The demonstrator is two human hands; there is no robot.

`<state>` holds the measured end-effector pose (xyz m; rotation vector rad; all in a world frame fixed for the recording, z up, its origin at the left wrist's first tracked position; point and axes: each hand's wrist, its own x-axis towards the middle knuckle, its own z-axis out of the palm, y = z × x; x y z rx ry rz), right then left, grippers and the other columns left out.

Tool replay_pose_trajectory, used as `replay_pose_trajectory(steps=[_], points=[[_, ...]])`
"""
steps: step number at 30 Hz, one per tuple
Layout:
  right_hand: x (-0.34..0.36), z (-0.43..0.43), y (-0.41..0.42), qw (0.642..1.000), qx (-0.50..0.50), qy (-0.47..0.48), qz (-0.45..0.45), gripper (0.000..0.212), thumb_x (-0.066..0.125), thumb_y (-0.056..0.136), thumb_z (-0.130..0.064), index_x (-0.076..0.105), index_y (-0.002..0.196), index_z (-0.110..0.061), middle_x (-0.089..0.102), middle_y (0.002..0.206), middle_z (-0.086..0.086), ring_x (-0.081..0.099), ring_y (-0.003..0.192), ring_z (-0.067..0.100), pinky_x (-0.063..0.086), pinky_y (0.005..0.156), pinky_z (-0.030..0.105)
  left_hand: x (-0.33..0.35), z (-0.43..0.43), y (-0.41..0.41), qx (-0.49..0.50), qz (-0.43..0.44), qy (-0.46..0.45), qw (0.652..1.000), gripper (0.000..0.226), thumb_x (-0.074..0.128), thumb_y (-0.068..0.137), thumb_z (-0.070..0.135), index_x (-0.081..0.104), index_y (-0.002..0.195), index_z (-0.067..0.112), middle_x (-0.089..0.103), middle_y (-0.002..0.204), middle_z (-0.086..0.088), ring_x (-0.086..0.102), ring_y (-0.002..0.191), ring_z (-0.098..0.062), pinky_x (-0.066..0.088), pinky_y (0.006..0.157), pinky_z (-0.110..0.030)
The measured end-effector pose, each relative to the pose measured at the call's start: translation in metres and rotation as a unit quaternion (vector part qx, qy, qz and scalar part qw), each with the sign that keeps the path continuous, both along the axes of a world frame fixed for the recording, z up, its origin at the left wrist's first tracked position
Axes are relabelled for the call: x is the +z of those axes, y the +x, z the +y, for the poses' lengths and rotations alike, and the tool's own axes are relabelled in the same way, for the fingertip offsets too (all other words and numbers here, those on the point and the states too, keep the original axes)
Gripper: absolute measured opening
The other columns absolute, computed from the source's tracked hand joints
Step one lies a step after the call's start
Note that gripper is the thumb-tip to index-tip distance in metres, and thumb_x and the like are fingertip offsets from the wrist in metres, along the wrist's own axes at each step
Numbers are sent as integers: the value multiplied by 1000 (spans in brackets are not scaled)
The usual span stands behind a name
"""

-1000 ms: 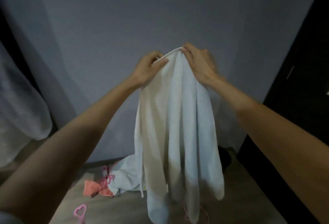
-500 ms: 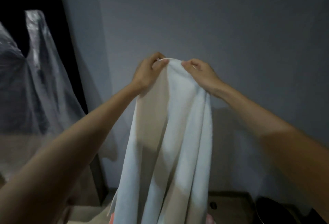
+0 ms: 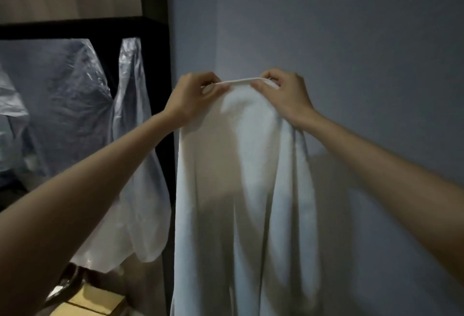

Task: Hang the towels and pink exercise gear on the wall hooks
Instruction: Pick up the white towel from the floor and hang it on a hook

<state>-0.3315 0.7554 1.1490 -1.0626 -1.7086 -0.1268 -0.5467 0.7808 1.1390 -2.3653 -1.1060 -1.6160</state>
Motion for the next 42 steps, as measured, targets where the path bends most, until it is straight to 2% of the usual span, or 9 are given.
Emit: replay_pose_trajectory(steps=[6,11,17,20,24,28,34,37,42], points=[[27,76,-19,999,-16,46,-13,33,61,81,-50,67,81,-18,68,76,-4,64,77,16,50,68,37,29,75,-21,29,5,38,999,29,61,85,45,73,84,19,67,71,4,60,65,-8,49,65,-35],[67,141,-27,994,-50,98,-11,30,61,83,-50,72,88,-23,72,83,-7,64,80,11,49,69,31,73,141,-35,-12,68,44,997,33,59,89,39,71,84,9,63,67,-4,50,55,-7,39,55,-25],[136,206,-42,988,-66,136,22,28,63,81,-51,74,91,-27,72,86,-11,64,82,6,47,70,27,141,215,-51,-29,81,31,996,25,53,93,33,60,104,11,53,61,-1,47,52,-6,40,56,-29],[166,236,-52,986,-54,147,61,28,65,80,-50,74,91,-27,70,85,-12,64,82,7,47,70,25,170,248,-56,-17,44,51,998,19,50,94,36,56,103,20,62,79,-3,59,72,-19,51,73,-40],[206,270,-66,981,-53,171,77,29,65,79,-50,73,92,-26,69,85,-11,62,84,6,46,73,24,206,285,-62,-3,-11,92,996,17,49,93,41,56,101,27,62,92,-1,61,85,-23,52,83,-48],[244,297,-78,970,-70,224,54,28,63,81,-50,73,90,-25,71,88,-8,63,84,9,44,69,27,244,311,-67,6,-58,125,990,17,50,93,39,57,100,24,60,95,3,60,89,-20,52,85,-49],[294,333,-88,948,-106,299,-12,32,57,84,-50,69,88,-21,71,88,-4,64,86,15,46,69,28,288,338,-75,-11,-106,146,983,18,50,95,35,57,102,21,59,106,-1,57,94,-18,48,82,-36],[322,350,-91,943,-97,318,-16,29,58,85,-47,69,87,-20,72,91,-1,64,90,20,47,75,31,313,354,-74,-13,-132,158,978,13,49,95,36,55,99,26,60,108,-3,59,94,-19,50,82,-36],[359,377,-96,936,-84,343,-10,30,58,83,-48,69,84,-20,71,86,-1,65,86,20,52,76,40,354,377,-72,18,-155,171,973,15,48,94,38,56,101,27,58,109,-1,57,98,-21,49,87,-39]])
